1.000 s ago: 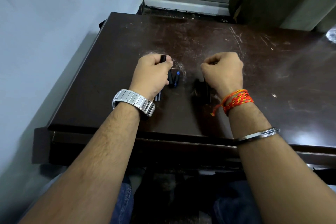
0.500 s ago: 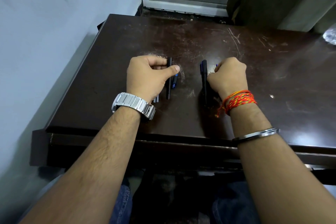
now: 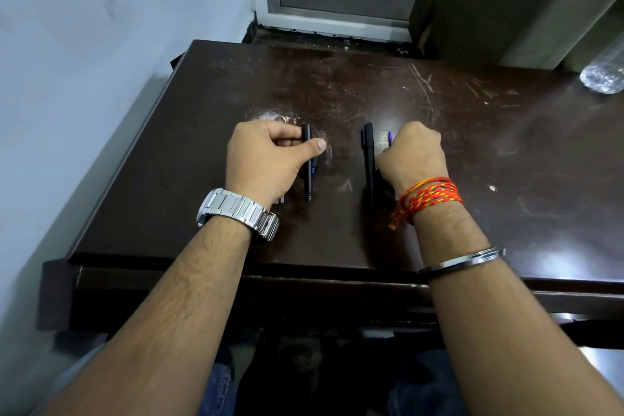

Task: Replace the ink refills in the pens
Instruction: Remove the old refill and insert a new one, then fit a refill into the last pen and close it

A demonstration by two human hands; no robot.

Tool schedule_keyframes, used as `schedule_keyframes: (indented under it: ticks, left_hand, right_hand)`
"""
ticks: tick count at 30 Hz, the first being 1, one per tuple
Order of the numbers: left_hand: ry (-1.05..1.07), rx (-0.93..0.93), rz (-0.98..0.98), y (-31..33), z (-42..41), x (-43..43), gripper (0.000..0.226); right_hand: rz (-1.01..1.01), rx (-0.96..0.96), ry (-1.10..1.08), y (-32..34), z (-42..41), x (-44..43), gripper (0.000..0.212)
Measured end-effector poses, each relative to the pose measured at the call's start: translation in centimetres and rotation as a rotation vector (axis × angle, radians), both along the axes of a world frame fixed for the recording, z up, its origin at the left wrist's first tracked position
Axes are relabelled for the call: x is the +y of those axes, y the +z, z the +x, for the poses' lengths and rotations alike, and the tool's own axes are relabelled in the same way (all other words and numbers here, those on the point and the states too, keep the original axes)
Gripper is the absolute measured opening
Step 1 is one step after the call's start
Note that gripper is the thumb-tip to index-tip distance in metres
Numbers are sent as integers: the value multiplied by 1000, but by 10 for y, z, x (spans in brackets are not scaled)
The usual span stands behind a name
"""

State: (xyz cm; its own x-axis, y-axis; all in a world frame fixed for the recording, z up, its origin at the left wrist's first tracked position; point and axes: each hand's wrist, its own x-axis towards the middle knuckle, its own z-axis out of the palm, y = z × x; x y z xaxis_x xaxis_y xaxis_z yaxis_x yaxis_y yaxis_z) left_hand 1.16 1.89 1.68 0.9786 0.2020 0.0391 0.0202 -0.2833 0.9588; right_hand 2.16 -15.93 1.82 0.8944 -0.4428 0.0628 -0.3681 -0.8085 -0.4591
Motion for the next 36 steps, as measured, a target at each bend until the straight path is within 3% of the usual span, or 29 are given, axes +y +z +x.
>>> schedule_keyframes:
  ticks: [3, 6, 9, 14, 19, 24, 29, 33, 36]
  left_hand:
    - [-19, 10, -5, 0, -1, -1, 28]
    - [-50, 23, -5, 0, -2, -2, 27]
    - [-97, 54, -48, 1, -5, -4, 23]
    - [-234, 108, -77, 3, -8, -9, 19]
    - [-303, 192, -123, 4, -11, -13, 16]
    - [-376, 263, -135, 7, -13, -15, 20]
    - [-418, 301, -184, 9, -15, -16, 9]
    - [-443, 326, -259, 12, -17, -17, 21]
    - [-412, 325, -252, 14, -16, -18, 18]
  right_hand:
    - [-1, -1, 31, 0, 2, 0, 31]
    - [29, -32, 68, 1, 3, -1, 17]
    - [111, -225, 77, 7, 5, -1, 21]
    - [640, -488, 140, 22, 2, 18, 22]
    - [1036, -550, 124, 22, 6, 28, 11]
    - [1084, -585, 100, 22, 6, 31, 11]
    - [1080, -578, 112, 20, 7, 31, 11]
    - [1049, -569, 158, 19, 8, 35, 14]
    - [1017, -464, 193, 16, 7, 37, 18]
